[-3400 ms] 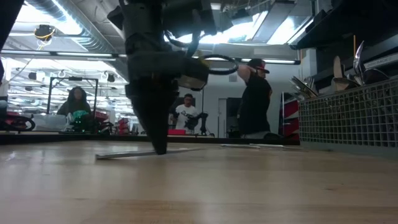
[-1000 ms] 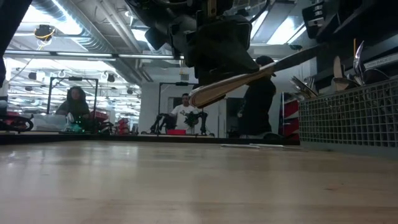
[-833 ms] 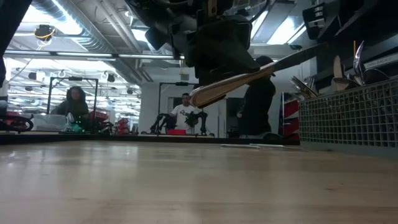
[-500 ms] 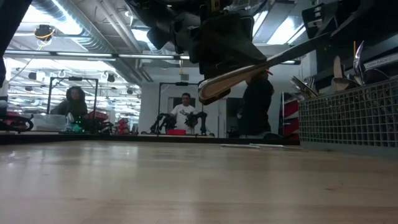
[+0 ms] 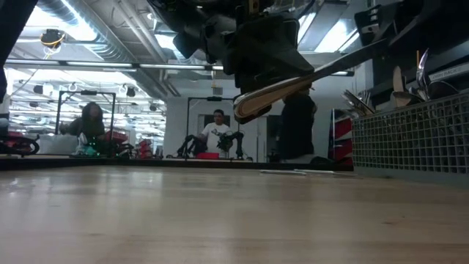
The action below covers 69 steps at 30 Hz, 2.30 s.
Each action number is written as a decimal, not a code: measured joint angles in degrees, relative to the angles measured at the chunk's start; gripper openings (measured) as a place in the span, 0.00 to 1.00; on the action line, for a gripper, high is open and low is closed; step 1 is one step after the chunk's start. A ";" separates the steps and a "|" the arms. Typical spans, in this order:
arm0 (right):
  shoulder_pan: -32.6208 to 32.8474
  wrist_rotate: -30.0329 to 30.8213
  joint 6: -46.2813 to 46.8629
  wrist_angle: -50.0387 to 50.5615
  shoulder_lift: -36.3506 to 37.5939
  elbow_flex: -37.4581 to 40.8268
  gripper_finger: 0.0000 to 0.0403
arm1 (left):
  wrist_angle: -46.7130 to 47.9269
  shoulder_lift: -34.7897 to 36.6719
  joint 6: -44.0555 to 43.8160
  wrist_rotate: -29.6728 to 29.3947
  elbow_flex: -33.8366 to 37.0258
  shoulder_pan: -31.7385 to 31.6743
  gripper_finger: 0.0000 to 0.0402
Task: Sort silverware
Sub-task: Put the bottom knife into the middle section of the utensil holder
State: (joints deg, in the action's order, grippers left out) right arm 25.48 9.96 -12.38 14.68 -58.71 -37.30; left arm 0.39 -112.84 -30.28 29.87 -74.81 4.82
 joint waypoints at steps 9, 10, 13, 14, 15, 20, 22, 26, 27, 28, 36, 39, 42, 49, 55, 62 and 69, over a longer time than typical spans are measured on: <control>0.00 0.04 0.02 -1.73 -3.52 -0.02 0.15 | 0.14 0.00 0.00 0.00 0.02 0.00 0.09; 0.00 0.04 0.02 -1.73 -3.68 -0.02 0.13 | 0.16 0.02 0.02 0.00 0.02 0.00 0.09; 0.01 0.09 0.02 -1.79 -3.70 -0.02 0.09 | 0.19 0.00 0.02 0.01 0.02 0.01 0.09; 0.00 0.09 0.02 -1.79 -3.70 -0.02 0.08 | 0.19 0.00 0.02 0.02 0.02 0.01 0.09; 0.00 0.12 0.02 -1.79 -3.70 -0.02 0.07 | 0.20 0.00 0.02 0.02 0.02 0.02 0.09; 0.00 0.13 0.00 -2.48 -3.70 -0.02 0.05 | 0.23 0.00 0.02 0.08 0.02 0.02 0.09; 0.01 0.11 0.00 -3.53 -3.70 -0.02 0.05 | 0.25 0.02 0.06 0.24 0.02 0.06 0.09; 0.02 0.09 0.00 -4.50 -3.70 -0.02 0.05 | 0.24 0.00 0.09 0.37 0.02 0.07 0.09; 0.00 0.09 0.00 -4.42 -3.70 -0.02 0.05 | 0.24 0.00 0.09 0.36 0.02 0.07 0.09; 0.01 0.09 -0.01 -4.32 -3.70 -0.02 0.05 | 0.25 0.00 0.09 0.35 0.02 0.07 0.09; 0.00 -1.60 0.02 -4.28 -3.70 -0.02 0.05 | 0.25 0.00 0.09 0.23 0.02 0.07 0.09; 0.00 -1.63 0.04 -4.28 -3.70 -0.02 0.05 | 0.25 0.00 0.07 0.17 0.02 0.07 0.09; 0.00 -1.80 0.04 -4.30 -3.70 -0.02 0.05 | 0.25 0.00 0.07 0.15 0.02 0.07 0.09; 0.00 -2.27 0.07 -4.34 -3.70 -0.02 0.05 | 0.25 0.00 0.07 0.09 0.04 0.06 0.09; 0.02 -3.54 0.13 -4.54 -3.70 -0.02 0.05 | -0.03 0.00 -0.28 -0.49 0.07 -0.10 0.09; 0.02 -3.43 0.34 -4.52 -3.70 -0.02 0.05 | 0.07 0.00 -0.13 -0.28 0.07 -0.01 0.09; 0.02 -3.12 0.50 -4.41 -3.70 -0.02 0.05 | 0.16 0.00 0.58 -0.21 0.07 -0.02 0.09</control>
State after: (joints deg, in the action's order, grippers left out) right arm 25.50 6.83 -11.88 10.27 -62.41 -37.32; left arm 0.55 -112.84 -29.71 29.66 -74.74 4.80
